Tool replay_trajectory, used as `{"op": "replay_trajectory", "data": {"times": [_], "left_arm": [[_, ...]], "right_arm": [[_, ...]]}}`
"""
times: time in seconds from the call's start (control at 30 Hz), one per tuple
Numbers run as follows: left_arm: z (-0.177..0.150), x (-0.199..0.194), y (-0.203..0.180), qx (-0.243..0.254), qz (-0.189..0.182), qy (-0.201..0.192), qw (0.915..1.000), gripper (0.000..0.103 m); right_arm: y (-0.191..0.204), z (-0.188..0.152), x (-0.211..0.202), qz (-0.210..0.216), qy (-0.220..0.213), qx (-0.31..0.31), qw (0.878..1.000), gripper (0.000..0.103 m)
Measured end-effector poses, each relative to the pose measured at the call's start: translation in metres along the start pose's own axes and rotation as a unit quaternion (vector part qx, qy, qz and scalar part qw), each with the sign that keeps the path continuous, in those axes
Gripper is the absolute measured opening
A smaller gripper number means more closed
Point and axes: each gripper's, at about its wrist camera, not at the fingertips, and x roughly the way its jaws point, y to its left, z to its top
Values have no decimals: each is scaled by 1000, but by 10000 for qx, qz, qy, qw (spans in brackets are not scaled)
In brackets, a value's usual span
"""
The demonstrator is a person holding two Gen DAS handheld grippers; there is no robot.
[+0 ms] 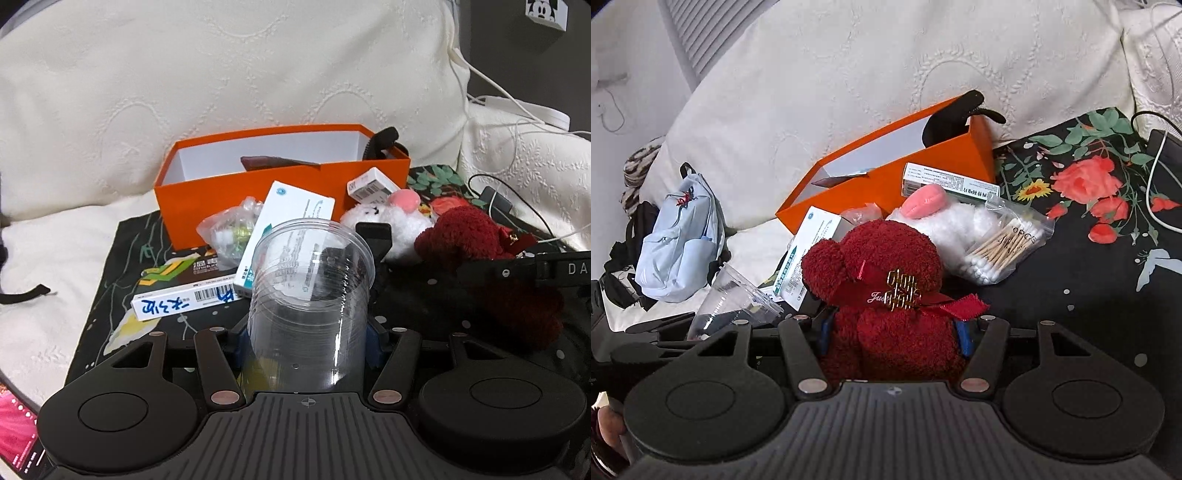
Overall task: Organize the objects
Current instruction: 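Grasp the clear plastic cup with the left tool while the right grasps the red teddy bear, then lift the cup and teddy bear and carry them over the orange box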
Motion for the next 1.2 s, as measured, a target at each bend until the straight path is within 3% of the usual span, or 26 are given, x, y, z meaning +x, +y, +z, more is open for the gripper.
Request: {"op": "replay_trajectory", "data": {"times": [1.2], "left_arm": [[1,-13,3,-114,26,-293,9995,103]], "right_arm": [[2,-7,3,-122,48,-24,9999,66]]}}
